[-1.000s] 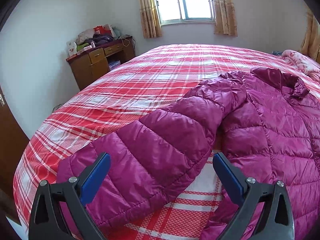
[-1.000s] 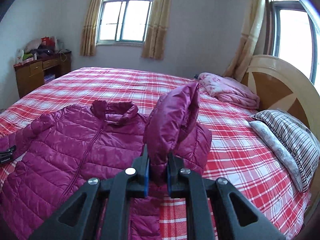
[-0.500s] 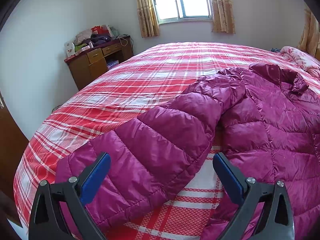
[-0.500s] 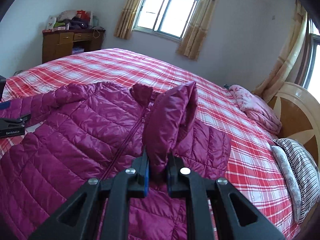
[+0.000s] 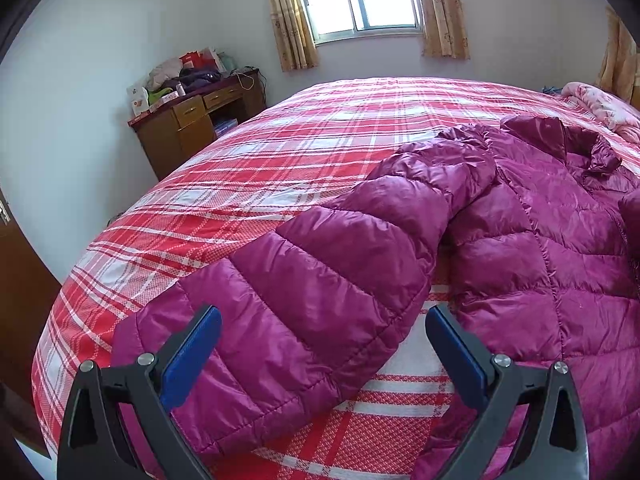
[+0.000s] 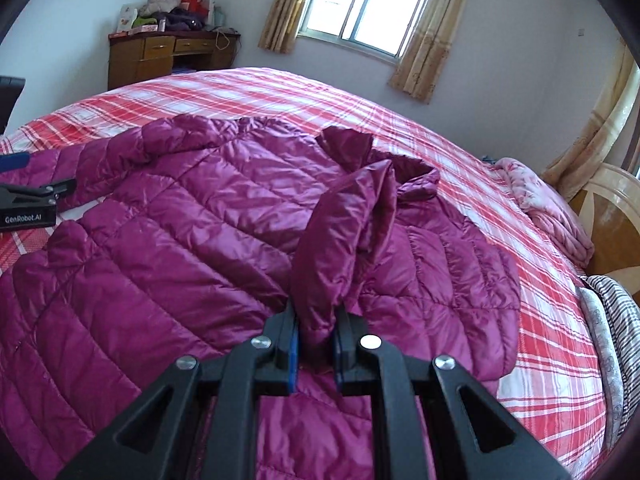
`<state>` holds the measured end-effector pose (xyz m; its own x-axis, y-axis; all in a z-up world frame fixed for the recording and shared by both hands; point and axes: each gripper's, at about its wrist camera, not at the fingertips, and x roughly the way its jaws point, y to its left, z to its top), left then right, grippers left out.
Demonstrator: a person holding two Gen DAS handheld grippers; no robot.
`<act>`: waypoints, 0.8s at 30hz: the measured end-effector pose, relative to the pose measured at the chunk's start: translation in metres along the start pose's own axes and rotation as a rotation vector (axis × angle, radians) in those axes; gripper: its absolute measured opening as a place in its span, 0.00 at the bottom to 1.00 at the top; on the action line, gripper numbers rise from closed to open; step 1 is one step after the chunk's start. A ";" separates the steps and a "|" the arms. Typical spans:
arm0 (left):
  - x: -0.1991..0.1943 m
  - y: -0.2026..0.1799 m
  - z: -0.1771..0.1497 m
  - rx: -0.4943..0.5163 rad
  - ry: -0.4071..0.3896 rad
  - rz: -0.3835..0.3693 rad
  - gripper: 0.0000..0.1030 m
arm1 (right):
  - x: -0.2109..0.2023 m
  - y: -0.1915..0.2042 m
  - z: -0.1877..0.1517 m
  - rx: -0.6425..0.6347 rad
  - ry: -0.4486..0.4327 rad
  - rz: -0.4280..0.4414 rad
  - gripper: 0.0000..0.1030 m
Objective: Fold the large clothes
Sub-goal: 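Lift the sleeve with the right tool and lay it across the jacket body, then open the right tool to release the sleeve onto the jacket front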
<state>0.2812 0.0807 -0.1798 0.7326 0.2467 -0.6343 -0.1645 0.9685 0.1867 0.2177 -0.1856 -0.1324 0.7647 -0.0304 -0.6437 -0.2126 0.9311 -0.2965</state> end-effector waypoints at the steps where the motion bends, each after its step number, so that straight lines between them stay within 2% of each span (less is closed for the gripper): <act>1: 0.000 0.000 0.000 0.001 -0.001 0.001 0.99 | 0.002 0.002 -0.001 0.000 0.003 0.002 0.14; 4: -0.001 0.000 0.001 0.008 -0.004 0.007 0.99 | 0.007 0.006 -0.002 -0.002 0.012 0.010 0.15; 7: -0.003 -0.002 0.003 0.019 -0.005 0.010 0.99 | 0.009 0.013 -0.003 -0.003 0.027 0.074 0.31; 8: -0.004 -0.003 0.004 0.022 -0.006 0.011 0.99 | 0.004 0.017 -0.004 -0.011 0.019 0.108 0.54; 9: -0.005 -0.003 0.005 0.027 -0.011 0.012 0.99 | -0.003 0.021 -0.006 -0.024 0.000 0.138 0.71; 14: -0.013 -0.008 0.017 0.039 -0.031 0.018 0.99 | -0.050 0.031 -0.013 -0.075 -0.069 0.247 0.72; 16: -0.018 -0.011 0.022 0.042 -0.045 0.017 0.99 | -0.066 0.028 -0.016 -0.078 -0.098 0.257 0.72; 18: -0.025 -0.018 0.028 0.045 -0.059 0.006 0.99 | -0.070 0.020 -0.013 -0.072 -0.102 0.185 0.66; 21: -0.039 -0.038 0.041 0.063 -0.077 -0.044 0.99 | -0.051 -0.016 -0.007 0.021 -0.063 0.012 0.58; 24: -0.061 -0.069 0.054 0.095 -0.131 -0.087 0.99 | -0.019 -0.056 -0.004 0.118 0.011 -0.176 0.58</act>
<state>0.2839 -0.0029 -0.1138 0.8222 0.1502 -0.5490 -0.0384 0.9770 0.2098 0.2123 -0.2386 -0.1064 0.7769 -0.1999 -0.5971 -0.0028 0.9471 -0.3208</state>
